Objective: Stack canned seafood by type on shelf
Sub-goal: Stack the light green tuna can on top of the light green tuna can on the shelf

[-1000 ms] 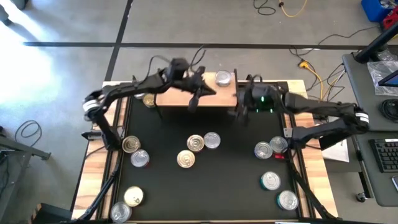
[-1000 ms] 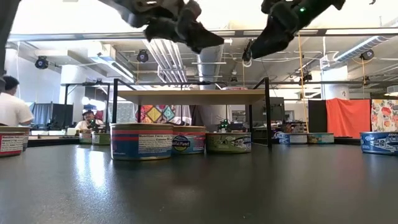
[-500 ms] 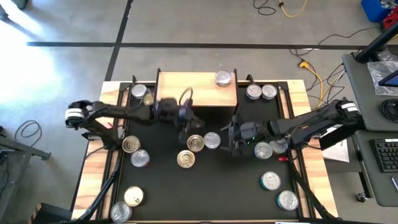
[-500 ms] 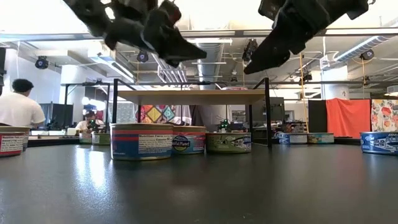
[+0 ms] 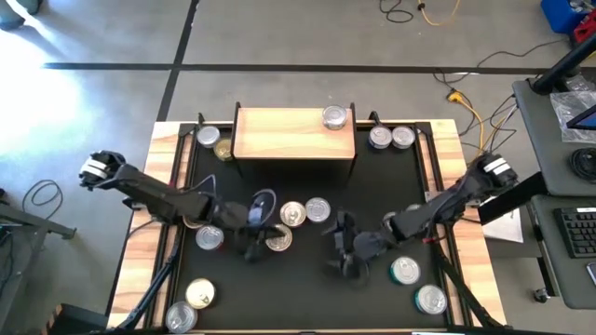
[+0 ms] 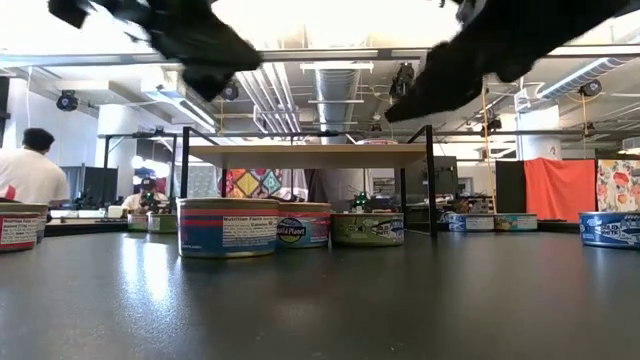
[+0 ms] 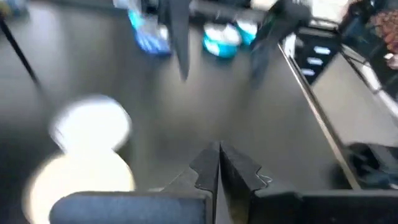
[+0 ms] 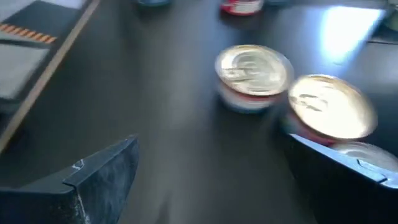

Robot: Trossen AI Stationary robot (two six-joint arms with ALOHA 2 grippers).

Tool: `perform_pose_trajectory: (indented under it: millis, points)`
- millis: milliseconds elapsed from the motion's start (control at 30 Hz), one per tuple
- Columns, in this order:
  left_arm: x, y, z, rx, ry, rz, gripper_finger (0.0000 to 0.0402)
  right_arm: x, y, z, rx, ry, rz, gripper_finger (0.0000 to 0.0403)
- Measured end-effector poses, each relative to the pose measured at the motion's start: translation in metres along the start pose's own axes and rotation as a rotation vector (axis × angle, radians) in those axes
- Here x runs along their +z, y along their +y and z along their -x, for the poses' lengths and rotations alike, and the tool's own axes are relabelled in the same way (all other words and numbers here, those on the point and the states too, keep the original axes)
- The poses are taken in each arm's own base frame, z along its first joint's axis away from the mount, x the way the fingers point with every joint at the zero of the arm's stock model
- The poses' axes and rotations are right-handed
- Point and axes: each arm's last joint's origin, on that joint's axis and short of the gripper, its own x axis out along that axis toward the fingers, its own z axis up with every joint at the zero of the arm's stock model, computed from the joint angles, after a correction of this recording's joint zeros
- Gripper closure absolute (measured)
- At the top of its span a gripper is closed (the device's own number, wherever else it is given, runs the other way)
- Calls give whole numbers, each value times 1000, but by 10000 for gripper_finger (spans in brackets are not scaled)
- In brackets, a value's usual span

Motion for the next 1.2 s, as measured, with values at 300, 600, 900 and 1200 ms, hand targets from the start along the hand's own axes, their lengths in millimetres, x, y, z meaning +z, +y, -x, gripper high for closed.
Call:
perform_pose_trajectory:
  millis: [300,600,900,1200]
  points:
    - [-41,-40,23,73,219,213,402,4,53,-15,65,0,40,14]
    - [-37,-16,74,493,3,349,402,11,92,-27,88,56,23,14]
    - [-16,28,121,684,-251,593,402,14,123,-27,57,90,42,14]
    - [11,48,149,696,-548,706,402,33,126,-19,54,69,58,14]
